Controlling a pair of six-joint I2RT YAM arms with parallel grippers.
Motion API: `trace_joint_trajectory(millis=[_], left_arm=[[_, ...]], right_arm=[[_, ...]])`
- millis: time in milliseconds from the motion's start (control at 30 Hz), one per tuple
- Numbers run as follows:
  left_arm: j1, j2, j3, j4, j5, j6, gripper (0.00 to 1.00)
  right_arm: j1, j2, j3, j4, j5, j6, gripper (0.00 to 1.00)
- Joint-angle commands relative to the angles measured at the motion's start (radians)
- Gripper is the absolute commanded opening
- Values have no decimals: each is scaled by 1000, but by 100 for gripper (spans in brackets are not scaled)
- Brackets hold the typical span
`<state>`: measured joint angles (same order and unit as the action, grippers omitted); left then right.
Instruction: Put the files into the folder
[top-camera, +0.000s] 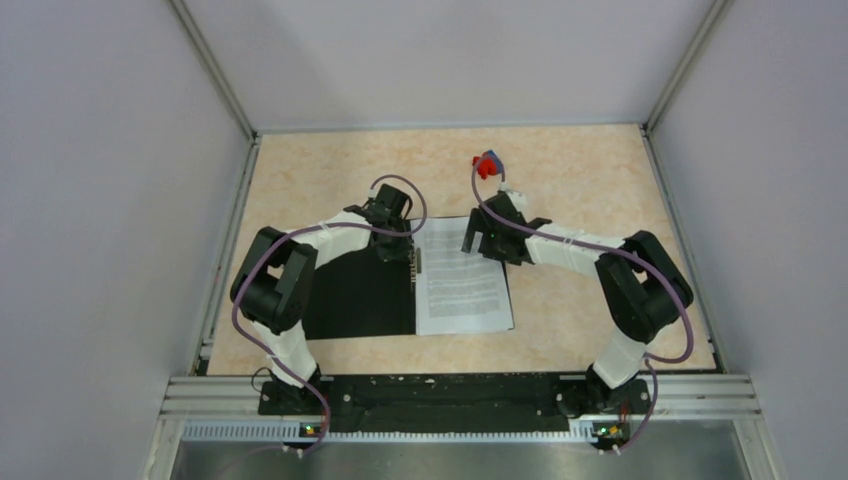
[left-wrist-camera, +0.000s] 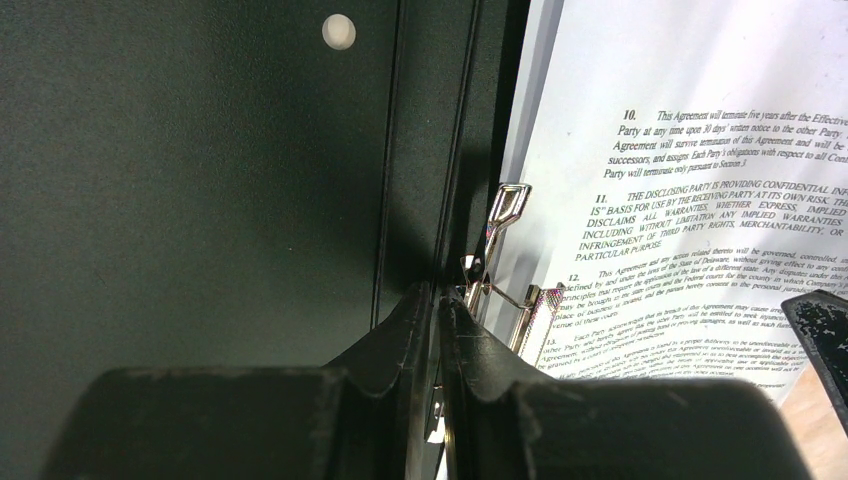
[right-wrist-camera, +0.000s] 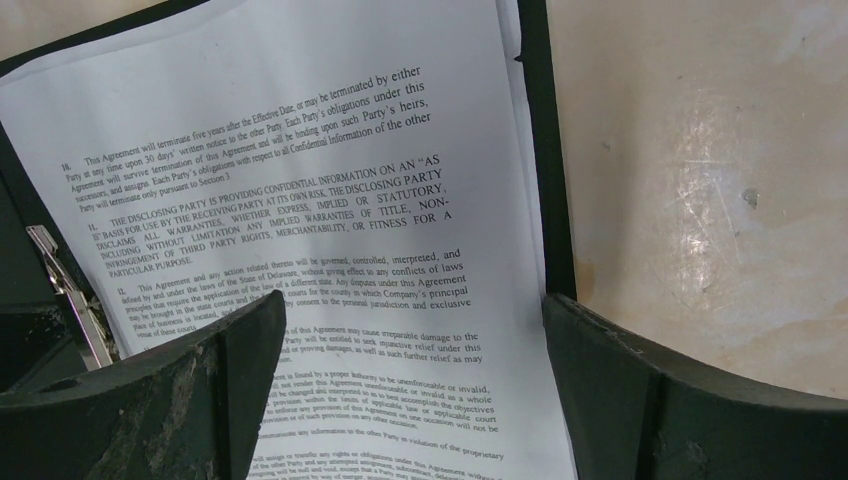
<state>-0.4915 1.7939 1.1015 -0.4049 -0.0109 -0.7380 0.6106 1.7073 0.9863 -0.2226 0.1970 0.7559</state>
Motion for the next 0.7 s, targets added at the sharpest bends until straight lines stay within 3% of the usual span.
trace_joint_trajectory(millis=[0, 300, 667], left_arm=[[7, 22, -14, 37, 5, 9, 14], [5, 12, -15, 34, 5, 10, 15], [10, 0, -12, 28, 5, 14, 16]], right_arm=[[10, 17, 27, 5, -6, -7, 99], [5, -17, -2, -16, 55, 1, 99], [-51, -93, -2, -30, -3, -41, 99]])
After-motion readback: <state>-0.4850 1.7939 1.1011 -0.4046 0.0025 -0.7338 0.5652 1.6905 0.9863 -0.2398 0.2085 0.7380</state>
